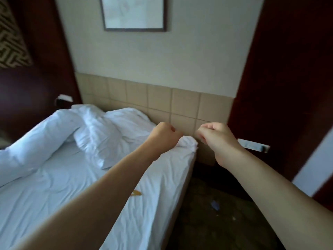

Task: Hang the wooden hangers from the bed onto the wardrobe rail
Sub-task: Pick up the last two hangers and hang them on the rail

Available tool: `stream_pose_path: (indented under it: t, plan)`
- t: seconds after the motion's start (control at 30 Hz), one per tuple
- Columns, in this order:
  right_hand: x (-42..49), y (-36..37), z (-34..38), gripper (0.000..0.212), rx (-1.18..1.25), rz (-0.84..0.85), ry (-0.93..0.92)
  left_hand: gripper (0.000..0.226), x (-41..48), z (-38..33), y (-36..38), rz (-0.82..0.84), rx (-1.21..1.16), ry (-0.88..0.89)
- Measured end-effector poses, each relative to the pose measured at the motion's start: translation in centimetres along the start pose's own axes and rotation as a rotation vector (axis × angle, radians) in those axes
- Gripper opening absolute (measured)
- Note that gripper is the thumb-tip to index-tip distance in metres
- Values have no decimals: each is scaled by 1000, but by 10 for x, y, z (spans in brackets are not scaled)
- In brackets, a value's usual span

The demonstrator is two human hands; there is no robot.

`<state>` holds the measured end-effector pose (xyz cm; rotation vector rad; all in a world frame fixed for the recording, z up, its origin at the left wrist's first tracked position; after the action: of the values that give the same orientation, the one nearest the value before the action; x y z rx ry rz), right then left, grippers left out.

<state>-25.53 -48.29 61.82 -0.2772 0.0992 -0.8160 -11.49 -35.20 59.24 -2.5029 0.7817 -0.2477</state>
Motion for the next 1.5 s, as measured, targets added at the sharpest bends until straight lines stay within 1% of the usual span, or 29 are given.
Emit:
stream_pose_path:
  t: [0.07, 0.13, 0.17, 0.23, 0.27, 0.37, 0.47, 0.5, 0.6, 0.77, 0.87, 1.0, 1.1, 1.2, 1.37, 1.5]
  plan:
    - [3, 56, 1, 16, 3, 46, 19, 20, -2, 45, -43, -39, -21, -59]
    - [9, 110, -3, 28, -12, 98, 16, 31, -7, 91, -81, -67, -23, -133]
    - [11, 135, -7, 30, -19, 119, 25, 38, -11, 113, -99, -83, -21, -172]
    - [12, 182, -17, 13, -27, 186, 37, 51, -18, 155, -131, -140, -29, -238]
    - [13, 205, -25, 11, -41, 222, 44, 52, -21, 176, -144, -168, -32, -270]
    - [14, 265, -52, 7, -89, 331, 72, 41, -32, 239, -171, -212, -29, -376]
    - [18, 322, -87, 10, -144, 424, 120, 30, -47, 299, -189, -241, -40, -493]
    - [18, 340, -98, 10, -159, 449, 139, 29, -53, 318, -193, -259, -43, -536]
    - [19, 390, -129, 3, -209, 520, 175, 35, -67, 375, -199, -299, -31, -672]
    - [35, 463, -177, 12, -284, 667, 223, 36, -72, 454, -187, -350, -72, -825]
    - [57, 499, -205, 7, -332, 757, 226, 35, -63, 496, -173, -393, -111, -922]
    - [89, 541, -243, 5, -376, 859, 230, 35, -49, 549, -151, -517, -207, -1066]
    - [116, 571, -277, 10, -402, 878, 189, 42, -38, 588, -128, -611, -338, -1182]
    - [135, 594, -316, 10, -418, 904, 203, 39, -30, 622, -104, -639, -390, -1259]
    - [162, 620, -391, 22, -486, 925, 263, 40, -39, 694, -68, -671, -366, -1403]
    - [182, 631, -444, 25, -538, 880, 262, 26, -45, 741, -31, -696, -307, -1481]
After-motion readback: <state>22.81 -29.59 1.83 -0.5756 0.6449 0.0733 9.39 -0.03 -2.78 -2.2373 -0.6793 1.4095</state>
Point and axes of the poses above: each hand's wrist, its own x-axis towards the middle knuckle, its own y-axis out of the palm, z = x × y, the point moved 5 cm from there along x, towards the middle knuckle, and after that the axes turned 2 degrees about z, right-handed, at the moved point
